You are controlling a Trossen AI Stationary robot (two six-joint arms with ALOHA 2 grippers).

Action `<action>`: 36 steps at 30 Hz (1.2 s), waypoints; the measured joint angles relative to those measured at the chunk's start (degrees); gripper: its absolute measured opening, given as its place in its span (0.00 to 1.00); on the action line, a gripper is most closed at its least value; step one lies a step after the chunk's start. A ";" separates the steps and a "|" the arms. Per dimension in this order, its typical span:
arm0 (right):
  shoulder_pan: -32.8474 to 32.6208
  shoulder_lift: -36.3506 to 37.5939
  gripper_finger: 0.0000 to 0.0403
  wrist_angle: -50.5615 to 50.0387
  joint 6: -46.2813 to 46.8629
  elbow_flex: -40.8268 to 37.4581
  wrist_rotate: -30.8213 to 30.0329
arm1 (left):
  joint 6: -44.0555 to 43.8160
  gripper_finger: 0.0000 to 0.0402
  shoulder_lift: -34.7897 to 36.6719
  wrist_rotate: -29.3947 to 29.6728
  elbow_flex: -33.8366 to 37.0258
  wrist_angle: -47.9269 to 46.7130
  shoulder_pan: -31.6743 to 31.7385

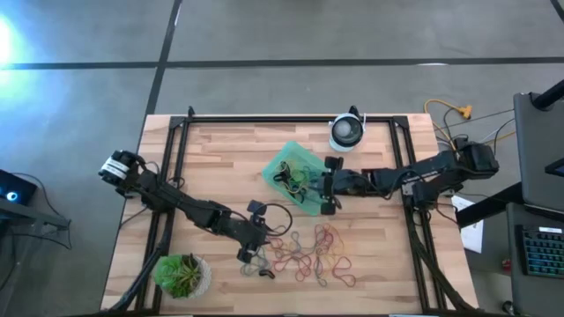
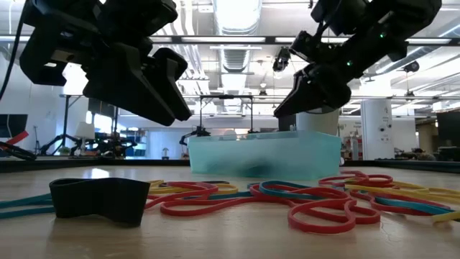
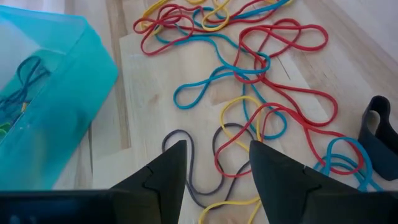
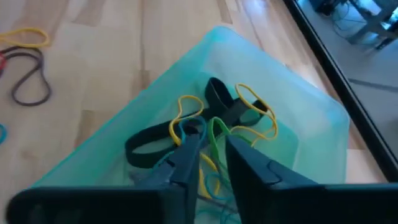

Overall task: Pick and place rubber bands into bin
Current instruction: Put the red rubber band into the blue bin

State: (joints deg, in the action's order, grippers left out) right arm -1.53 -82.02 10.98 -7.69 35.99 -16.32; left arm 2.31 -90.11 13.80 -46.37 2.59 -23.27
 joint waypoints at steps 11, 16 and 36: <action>-3.14 6.24 0.35 -7.31 -2.85 0.02 6.79 | -0.09 0.40 0.00 -0.02 0.15 -0.07 0.00; -7.39 10.00 0.35 -14.80 2.49 0.02 15.08 | -0.12 0.40 0.00 -0.04 0.26 -0.06 0.00; -14.34 -1.00 0.26 -17.99 12.59 -1.89 11.39 | -0.38 0.40 0.00 -0.11 0.38 -0.01 -0.01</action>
State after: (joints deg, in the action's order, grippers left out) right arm -15.87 -83.02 -7.01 4.90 34.10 -4.93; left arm 1.93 -90.11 13.69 -45.99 2.58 -23.27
